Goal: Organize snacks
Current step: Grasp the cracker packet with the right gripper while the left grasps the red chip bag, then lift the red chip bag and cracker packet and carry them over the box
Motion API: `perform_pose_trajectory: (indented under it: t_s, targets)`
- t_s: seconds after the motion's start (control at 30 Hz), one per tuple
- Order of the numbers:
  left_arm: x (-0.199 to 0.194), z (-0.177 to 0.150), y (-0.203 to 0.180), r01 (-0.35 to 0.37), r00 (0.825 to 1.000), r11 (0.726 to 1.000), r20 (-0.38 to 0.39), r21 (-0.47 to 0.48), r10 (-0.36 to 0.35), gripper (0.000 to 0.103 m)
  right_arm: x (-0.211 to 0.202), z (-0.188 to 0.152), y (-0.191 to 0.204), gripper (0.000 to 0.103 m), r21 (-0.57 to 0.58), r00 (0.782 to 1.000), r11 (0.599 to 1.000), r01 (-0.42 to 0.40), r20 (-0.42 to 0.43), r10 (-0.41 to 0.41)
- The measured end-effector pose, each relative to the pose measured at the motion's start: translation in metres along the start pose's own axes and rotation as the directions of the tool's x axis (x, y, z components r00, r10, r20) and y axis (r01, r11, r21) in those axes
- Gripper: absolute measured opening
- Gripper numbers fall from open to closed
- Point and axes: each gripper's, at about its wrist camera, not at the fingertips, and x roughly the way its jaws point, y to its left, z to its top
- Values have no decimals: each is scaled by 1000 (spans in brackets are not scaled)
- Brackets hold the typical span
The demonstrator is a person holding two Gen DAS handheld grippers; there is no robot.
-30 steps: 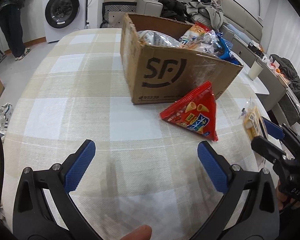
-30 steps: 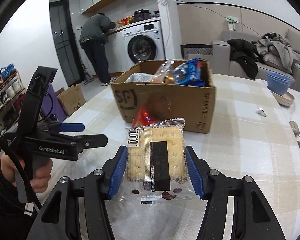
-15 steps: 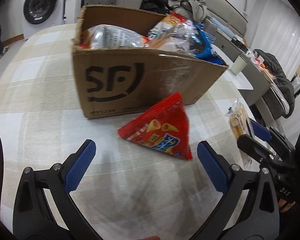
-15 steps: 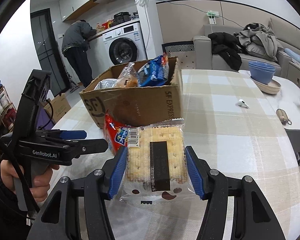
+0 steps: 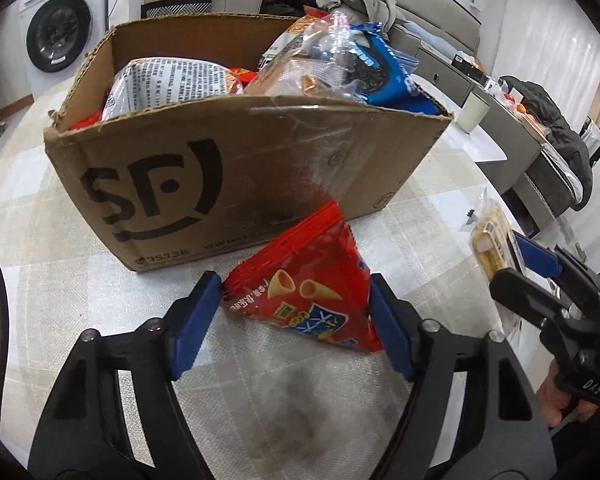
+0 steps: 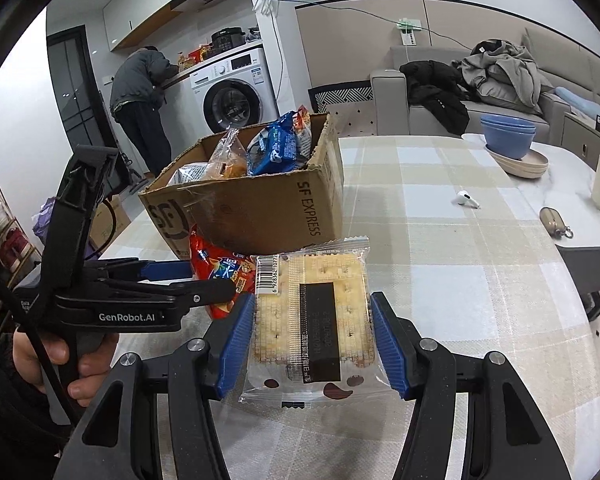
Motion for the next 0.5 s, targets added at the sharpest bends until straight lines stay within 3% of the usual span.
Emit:
perform_pose_trajectory:
  t_s: [0.2,0.33,0.5]
  targets:
    - [-9,-6,-4,12,1000,1000,24,21,-13,49,-3,1,4,59,-2,1000,1000,0,8,0]
    - [-21,-9,-5,31,999,999,42,26,-32,28,-4,1,6,59,-6,1000,1000,-7,11,7]
    - [-29,-14,-4,27,999,1000,42,14,-28,26,-5,2,9,59,-6,1000,1000,-17,15,18]
